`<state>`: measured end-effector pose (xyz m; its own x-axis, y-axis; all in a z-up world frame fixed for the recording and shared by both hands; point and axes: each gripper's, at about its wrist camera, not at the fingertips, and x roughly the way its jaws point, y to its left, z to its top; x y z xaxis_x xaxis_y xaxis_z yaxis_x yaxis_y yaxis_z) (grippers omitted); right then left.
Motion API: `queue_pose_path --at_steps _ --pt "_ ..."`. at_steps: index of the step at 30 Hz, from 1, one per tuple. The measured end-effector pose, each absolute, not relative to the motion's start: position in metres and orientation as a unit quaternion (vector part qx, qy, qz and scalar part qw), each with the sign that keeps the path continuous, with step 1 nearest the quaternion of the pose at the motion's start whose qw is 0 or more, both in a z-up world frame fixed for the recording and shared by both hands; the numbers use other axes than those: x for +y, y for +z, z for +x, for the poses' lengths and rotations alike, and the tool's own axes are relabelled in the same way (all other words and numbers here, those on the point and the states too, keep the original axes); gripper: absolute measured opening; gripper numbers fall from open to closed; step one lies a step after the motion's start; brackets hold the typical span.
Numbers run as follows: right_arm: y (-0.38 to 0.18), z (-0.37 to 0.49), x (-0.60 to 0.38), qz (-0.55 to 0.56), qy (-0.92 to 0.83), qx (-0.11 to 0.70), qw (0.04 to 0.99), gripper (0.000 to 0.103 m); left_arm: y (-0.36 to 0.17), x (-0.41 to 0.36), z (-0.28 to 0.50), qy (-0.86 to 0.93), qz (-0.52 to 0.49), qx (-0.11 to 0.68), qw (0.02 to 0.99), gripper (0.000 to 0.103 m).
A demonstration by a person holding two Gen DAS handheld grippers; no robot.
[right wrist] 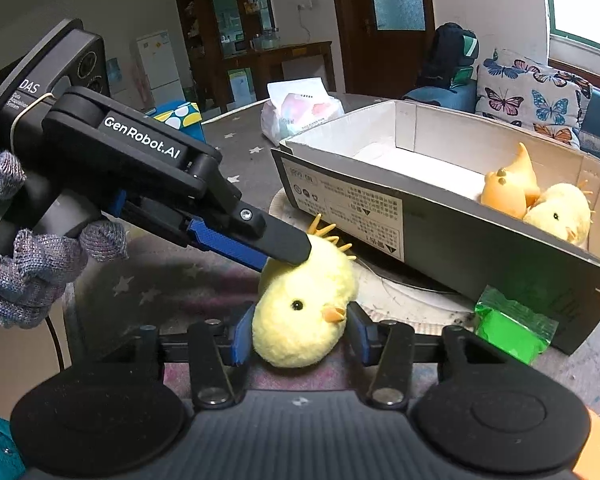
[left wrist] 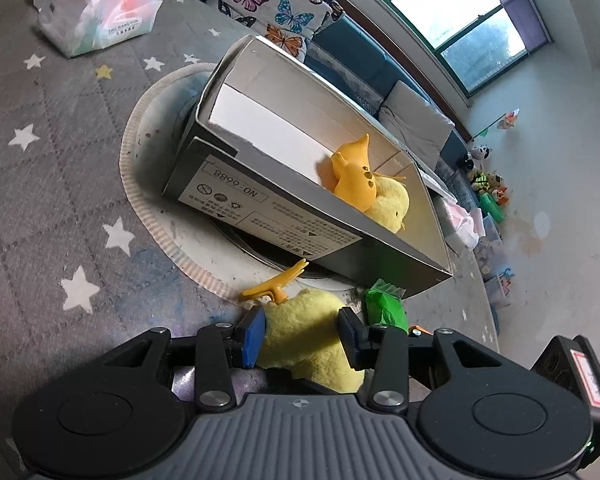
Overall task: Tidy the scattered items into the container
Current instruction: 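Close the left gripper around the second chick, then lift the chick with the left gripper and carry it over the box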
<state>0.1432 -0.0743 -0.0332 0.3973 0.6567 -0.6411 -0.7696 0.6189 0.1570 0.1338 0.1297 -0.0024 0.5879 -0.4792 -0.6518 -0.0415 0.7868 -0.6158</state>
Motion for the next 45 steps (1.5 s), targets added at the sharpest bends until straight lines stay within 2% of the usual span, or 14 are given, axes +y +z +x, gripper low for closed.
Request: queue_pose_path --at_steps 24,35,45 --pt "-0.037 0.148 -0.066 -0.073 0.416 0.352 0.835 0.048 0.000 0.127 0.134 -0.137 -0.280 0.433 0.846 0.042" --pt "-0.007 0.142 -0.079 -0.074 0.410 0.318 0.852 0.046 0.037 0.116 0.133 -0.160 -0.263 0.393 0.866 0.042" --pt "0.029 0.183 -0.083 -0.070 0.383 0.274 0.879 0.046 0.071 0.111 0.185 -0.172 -0.259 0.355 0.882 0.042"
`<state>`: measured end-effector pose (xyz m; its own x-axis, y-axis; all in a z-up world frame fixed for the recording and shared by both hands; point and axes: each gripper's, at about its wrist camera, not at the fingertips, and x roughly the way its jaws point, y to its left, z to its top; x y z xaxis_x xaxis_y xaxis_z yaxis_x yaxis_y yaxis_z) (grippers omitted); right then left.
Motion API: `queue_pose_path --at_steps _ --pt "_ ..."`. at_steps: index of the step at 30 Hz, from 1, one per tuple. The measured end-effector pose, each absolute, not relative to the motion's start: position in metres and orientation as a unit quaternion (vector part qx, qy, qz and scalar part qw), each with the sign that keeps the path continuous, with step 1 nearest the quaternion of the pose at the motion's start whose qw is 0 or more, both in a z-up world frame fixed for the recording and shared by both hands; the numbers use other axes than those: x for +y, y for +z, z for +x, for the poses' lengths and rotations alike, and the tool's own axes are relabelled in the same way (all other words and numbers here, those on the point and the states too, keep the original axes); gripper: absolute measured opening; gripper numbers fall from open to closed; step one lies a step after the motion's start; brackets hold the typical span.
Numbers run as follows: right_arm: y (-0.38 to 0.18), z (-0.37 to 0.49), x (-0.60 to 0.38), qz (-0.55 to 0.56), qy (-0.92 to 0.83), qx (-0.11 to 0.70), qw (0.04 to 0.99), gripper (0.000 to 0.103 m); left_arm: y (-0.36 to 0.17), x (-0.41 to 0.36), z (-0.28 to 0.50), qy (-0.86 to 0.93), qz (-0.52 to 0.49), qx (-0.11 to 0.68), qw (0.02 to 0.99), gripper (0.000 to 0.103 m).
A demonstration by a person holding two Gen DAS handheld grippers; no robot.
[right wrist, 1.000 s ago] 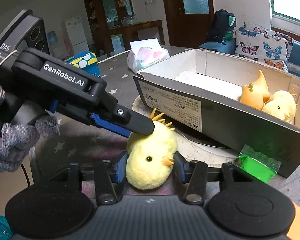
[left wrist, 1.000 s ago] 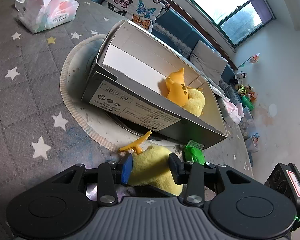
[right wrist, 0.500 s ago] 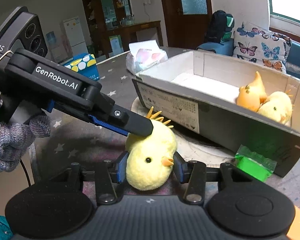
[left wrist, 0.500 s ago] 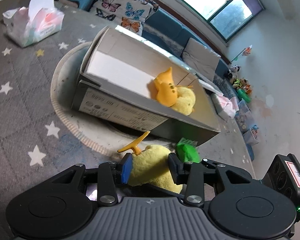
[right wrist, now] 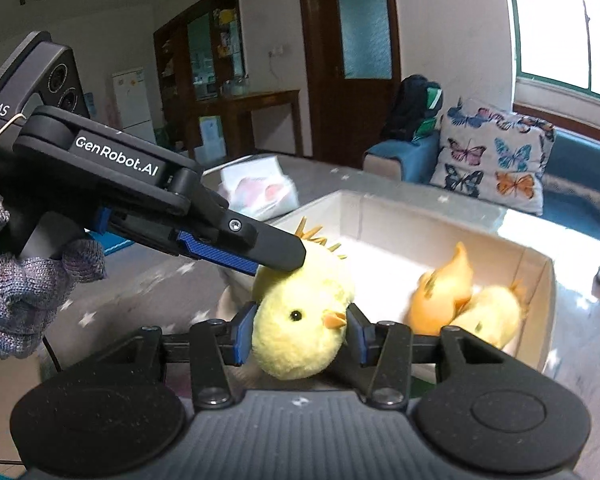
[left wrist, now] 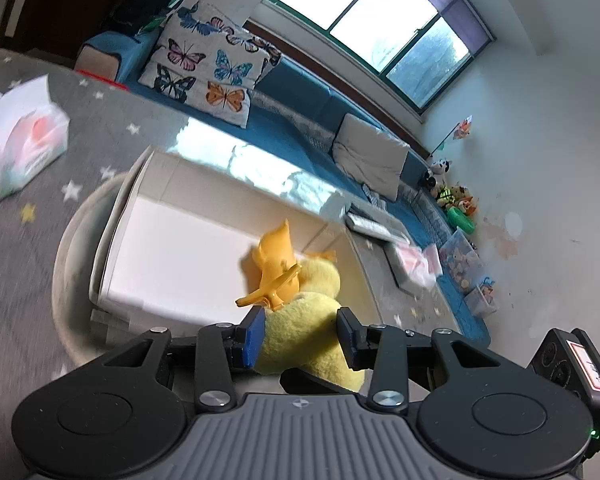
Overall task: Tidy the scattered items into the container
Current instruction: 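Lift the chick with the left gripper and carry it over the box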
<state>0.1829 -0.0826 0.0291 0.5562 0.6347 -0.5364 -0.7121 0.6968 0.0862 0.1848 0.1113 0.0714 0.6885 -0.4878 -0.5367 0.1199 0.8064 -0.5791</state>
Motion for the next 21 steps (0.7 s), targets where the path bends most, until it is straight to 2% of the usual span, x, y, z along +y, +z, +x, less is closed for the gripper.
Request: queue_pose_path --at_steps 7,21 --pt "0.036 0.230 -0.074 -0.068 0.369 0.275 0.885 0.046 0.072 0.116 0.233 -0.165 -0.264 0.354 0.882 0.042" --pt "0.006 0.315 -0.056 -0.066 0.352 0.342 0.868 0.046 0.033 0.128 0.305 -0.143 -0.283 0.390 0.865 0.042"
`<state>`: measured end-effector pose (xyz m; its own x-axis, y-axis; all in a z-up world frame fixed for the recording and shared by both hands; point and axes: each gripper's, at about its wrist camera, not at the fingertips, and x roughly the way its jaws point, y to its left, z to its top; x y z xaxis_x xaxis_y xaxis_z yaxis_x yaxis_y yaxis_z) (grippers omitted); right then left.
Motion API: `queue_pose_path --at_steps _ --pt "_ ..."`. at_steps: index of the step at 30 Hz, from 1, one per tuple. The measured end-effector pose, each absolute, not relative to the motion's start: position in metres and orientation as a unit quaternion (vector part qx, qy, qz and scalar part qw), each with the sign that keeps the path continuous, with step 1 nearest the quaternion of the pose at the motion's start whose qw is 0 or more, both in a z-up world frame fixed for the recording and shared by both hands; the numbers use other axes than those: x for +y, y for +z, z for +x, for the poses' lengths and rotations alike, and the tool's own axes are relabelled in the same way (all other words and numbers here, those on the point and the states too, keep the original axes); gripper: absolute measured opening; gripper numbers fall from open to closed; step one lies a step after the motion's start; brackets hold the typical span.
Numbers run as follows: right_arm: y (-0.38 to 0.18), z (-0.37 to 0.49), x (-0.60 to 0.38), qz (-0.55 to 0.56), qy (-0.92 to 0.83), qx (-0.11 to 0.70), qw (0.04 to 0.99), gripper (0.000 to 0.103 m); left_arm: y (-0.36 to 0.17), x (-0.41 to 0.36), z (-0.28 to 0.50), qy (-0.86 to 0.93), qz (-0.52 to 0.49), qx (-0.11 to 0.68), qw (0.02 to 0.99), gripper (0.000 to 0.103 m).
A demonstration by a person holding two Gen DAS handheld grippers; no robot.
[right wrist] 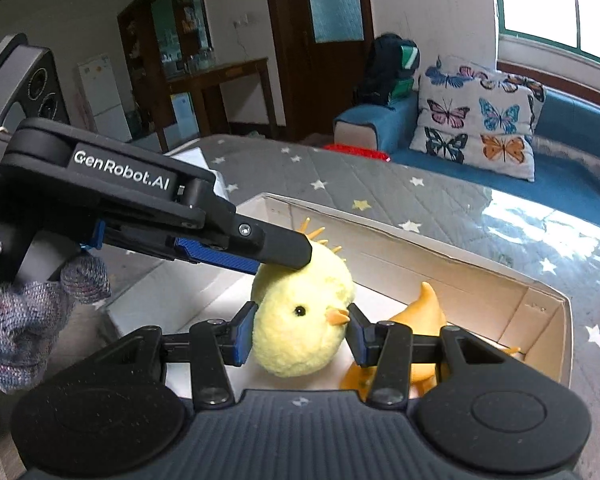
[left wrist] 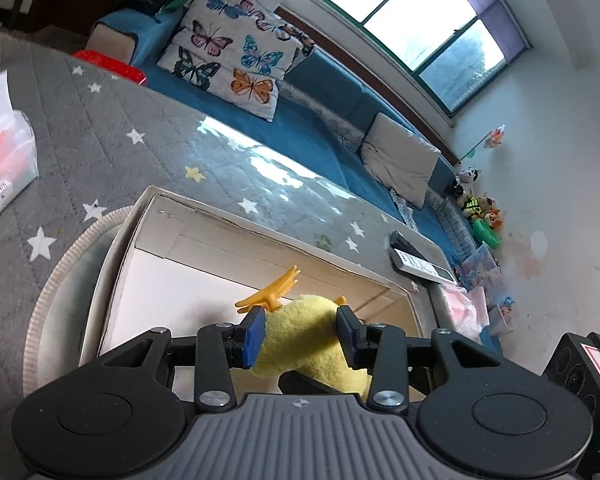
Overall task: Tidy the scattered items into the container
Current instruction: 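Lift the chick with the left gripper and carry it over the box, then open the left gripper to drop the chick into the box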
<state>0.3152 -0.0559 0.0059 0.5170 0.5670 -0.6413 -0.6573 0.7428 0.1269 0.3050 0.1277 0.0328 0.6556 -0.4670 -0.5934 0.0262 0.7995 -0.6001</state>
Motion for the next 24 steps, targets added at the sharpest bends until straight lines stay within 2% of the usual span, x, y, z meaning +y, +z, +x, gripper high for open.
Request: queue_pose_path --at_steps 12,24 --pt "-0.011 0.329 -0.034 -0.106 0.346 0.387 0.848 0.046 0.007 0.133 0.320 -0.136 -0.291 0.420 0.849 0.041" --pt "-0.008 0.320 -0.031 -0.117 0.344 0.369 0.855 0.047 0.015 0.130 0.315 -0.124 -0.269 0.413 0.861 0.041"
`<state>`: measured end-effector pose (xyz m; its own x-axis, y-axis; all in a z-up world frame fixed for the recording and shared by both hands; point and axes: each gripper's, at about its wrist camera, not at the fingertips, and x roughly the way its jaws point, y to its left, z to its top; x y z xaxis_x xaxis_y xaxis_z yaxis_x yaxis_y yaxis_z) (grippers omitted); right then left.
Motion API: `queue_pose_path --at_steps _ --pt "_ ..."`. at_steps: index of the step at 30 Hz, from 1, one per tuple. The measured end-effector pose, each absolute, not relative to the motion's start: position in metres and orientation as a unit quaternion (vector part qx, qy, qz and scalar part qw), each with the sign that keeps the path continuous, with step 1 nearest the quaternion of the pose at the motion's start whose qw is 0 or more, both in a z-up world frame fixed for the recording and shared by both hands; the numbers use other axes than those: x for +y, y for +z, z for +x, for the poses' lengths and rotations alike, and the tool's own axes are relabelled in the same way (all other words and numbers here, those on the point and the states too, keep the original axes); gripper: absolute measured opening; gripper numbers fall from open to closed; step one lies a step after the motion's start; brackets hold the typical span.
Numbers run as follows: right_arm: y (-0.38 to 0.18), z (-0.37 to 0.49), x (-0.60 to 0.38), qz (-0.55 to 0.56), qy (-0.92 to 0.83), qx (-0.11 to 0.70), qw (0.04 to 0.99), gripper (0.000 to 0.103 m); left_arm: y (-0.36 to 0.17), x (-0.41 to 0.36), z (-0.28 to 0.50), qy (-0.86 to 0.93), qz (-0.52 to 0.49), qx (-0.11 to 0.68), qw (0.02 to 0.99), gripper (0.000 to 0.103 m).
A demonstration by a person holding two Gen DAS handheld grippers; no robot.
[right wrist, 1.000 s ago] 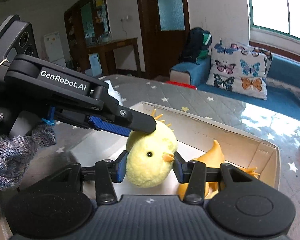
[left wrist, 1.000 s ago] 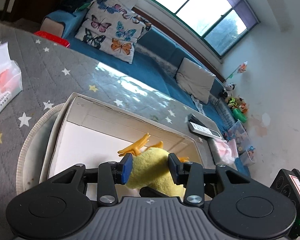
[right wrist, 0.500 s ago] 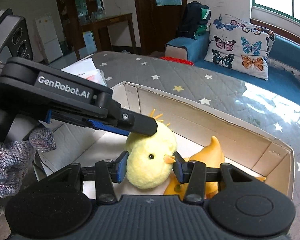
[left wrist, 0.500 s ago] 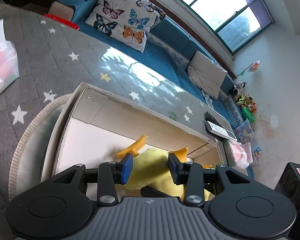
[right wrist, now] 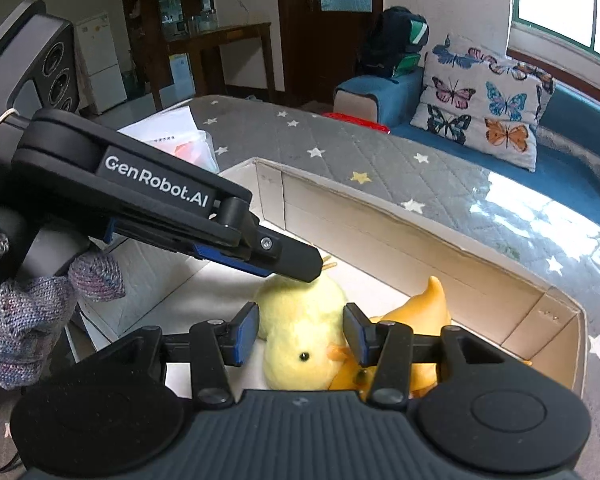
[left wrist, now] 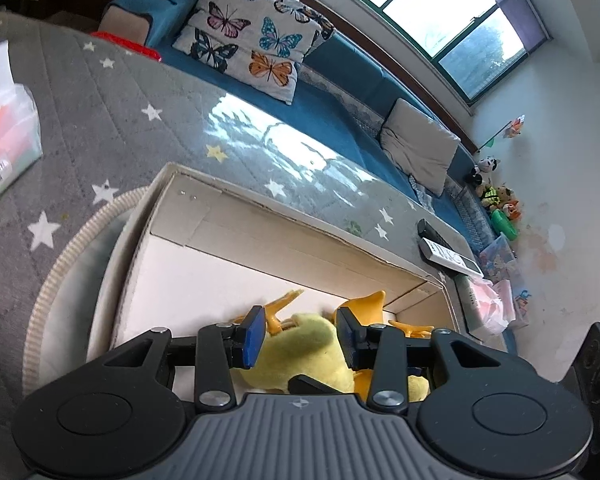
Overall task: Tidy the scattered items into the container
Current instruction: 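Open the left gripper to drop the chick into the box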
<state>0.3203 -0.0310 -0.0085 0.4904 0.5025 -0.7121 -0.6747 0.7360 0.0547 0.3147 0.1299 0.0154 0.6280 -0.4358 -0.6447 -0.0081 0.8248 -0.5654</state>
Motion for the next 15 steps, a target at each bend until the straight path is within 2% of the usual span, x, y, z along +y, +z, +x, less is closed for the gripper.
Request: queue_pose_path --at_steps 7,11,15 --pt "-0.001 0.308 -0.041 -0.113 0.341 0.348 0.866 0.059 0.030 0.125 0.303 -0.117 -0.249 0.398 0.875 0.041" --pt "0.006 0.299 -0.048 -0.110 0.338 0.335 0.872 0.071 0.038 0.121 0.293 -0.122 -0.247 0.389 0.879 0.041" --pt "0.014 0.286 -0.057 -0.107 0.335 0.324 0.878 0.075 0.045 0.115 0.283 -0.123 -0.236 0.383 0.885 0.041"
